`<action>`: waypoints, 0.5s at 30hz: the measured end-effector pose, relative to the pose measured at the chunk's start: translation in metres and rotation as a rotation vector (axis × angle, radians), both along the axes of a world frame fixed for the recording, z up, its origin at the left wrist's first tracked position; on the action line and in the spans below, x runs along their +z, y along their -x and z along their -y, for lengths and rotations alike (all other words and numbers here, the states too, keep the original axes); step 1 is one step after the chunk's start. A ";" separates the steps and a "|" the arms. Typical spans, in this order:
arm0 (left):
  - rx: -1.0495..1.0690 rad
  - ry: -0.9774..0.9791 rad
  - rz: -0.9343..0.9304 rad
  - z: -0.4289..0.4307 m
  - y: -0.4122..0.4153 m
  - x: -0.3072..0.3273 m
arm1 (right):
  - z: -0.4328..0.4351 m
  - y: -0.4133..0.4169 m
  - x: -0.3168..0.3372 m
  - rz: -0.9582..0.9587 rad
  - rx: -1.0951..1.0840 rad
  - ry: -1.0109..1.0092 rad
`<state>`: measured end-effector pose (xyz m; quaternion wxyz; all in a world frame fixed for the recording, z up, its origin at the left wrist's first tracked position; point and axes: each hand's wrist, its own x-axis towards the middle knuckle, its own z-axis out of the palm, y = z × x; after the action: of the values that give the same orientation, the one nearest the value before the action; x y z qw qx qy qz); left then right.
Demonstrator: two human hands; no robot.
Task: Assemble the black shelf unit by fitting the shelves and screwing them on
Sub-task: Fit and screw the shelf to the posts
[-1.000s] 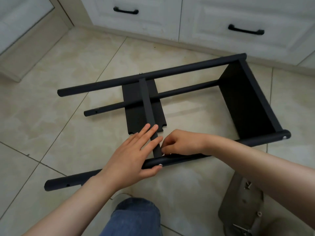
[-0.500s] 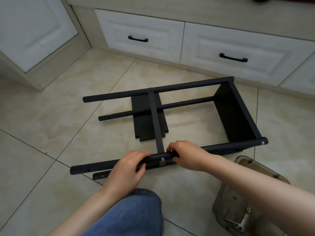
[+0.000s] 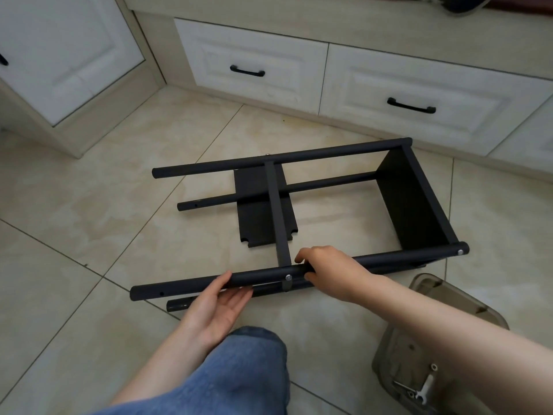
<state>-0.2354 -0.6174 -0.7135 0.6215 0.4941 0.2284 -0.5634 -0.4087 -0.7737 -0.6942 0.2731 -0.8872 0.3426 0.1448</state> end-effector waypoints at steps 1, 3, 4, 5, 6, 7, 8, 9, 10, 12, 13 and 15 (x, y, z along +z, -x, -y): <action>0.021 0.000 0.005 0.003 0.000 0.000 | 0.000 0.000 0.000 -0.010 0.007 0.008; 0.049 0.013 0.008 0.005 0.001 0.000 | -0.001 0.001 -0.001 -0.056 0.033 0.040; 0.056 0.024 0.005 0.006 0.000 0.000 | -0.002 0.002 -0.002 -0.087 0.050 0.067; 0.058 0.038 0.003 0.006 -0.001 0.000 | -0.002 0.002 -0.002 -0.115 0.065 0.100; 0.054 0.054 0.007 0.006 -0.002 0.002 | -0.001 0.003 -0.002 -0.131 0.072 0.131; 0.048 0.069 0.015 0.008 -0.002 0.003 | 0.001 0.004 0.000 -0.133 0.070 0.152; 0.042 0.084 0.024 0.010 -0.003 0.005 | 0.004 0.004 0.002 -0.126 0.064 0.158; 0.036 0.097 0.037 0.012 -0.003 0.007 | 0.007 0.006 0.004 -0.113 0.057 0.155; 0.029 0.110 0.050 0.015 -0.003 0.010 | 0.011 0.007 0.006 -0.097 0.049 0.151; 0.011 0.130 0.064 0.021 -0.002 0.018 | 0.016 0.009 0.012 -0.070 0.035 0.151; 0.006 0.137 0.062 0.023 -0.002 0.022 | 0.017 0.010 0.015 -0.062 0.032 0.151; -0.008 0.151 0.072 0.028 -0.004 0.033 | 0.019 0.011 0.021 -0.039 0.020 0.149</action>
<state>-0.2312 -0.6452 -0.6801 0.6627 0.4666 0.1609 -0.5632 -0.4202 -0.7930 -0.6729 0.1981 -0.9055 0.3486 0.1390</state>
